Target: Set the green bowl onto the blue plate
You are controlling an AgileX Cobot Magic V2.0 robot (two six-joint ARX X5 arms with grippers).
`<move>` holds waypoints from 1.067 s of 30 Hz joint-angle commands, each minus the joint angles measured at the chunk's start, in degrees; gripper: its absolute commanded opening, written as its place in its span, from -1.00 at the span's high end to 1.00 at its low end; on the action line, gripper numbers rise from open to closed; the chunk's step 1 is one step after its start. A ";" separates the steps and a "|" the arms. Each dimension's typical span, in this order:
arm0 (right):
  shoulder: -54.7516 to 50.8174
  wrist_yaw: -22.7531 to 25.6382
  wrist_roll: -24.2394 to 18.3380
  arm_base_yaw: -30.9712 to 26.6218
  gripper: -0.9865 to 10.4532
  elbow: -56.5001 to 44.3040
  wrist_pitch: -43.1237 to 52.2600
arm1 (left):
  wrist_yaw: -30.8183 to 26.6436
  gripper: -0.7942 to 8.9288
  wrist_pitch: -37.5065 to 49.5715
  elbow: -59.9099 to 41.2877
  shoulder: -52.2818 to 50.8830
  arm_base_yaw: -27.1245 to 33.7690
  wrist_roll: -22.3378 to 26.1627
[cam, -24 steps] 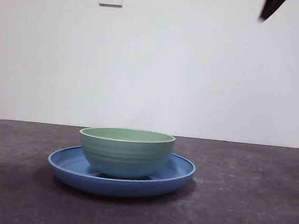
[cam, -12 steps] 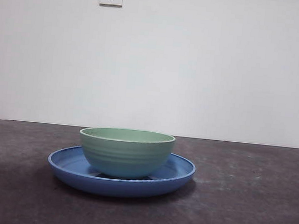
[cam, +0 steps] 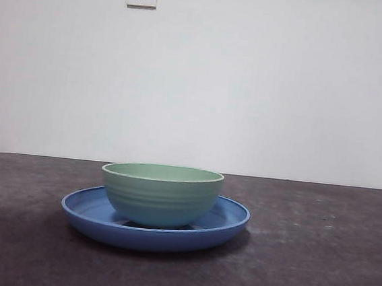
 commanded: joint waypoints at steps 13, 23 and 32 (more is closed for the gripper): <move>0.42 -0.39 -0.11 0.28 0.78 0.96 0.57 | 0.00 0.80 0.50 0.42 0.11 -0.48 0.74; 0.42 -0.42 -0.11 0.28 0.77 0.96 0.57 | 0.02 0.80 0.61 0.46 0.07 -0.48 0.72; 0.42 -0.39 -0.11 0.28 0.78 0.96 0.57 | -1.75 0.80 4.46 -1.09 -3.08 9.31 2.40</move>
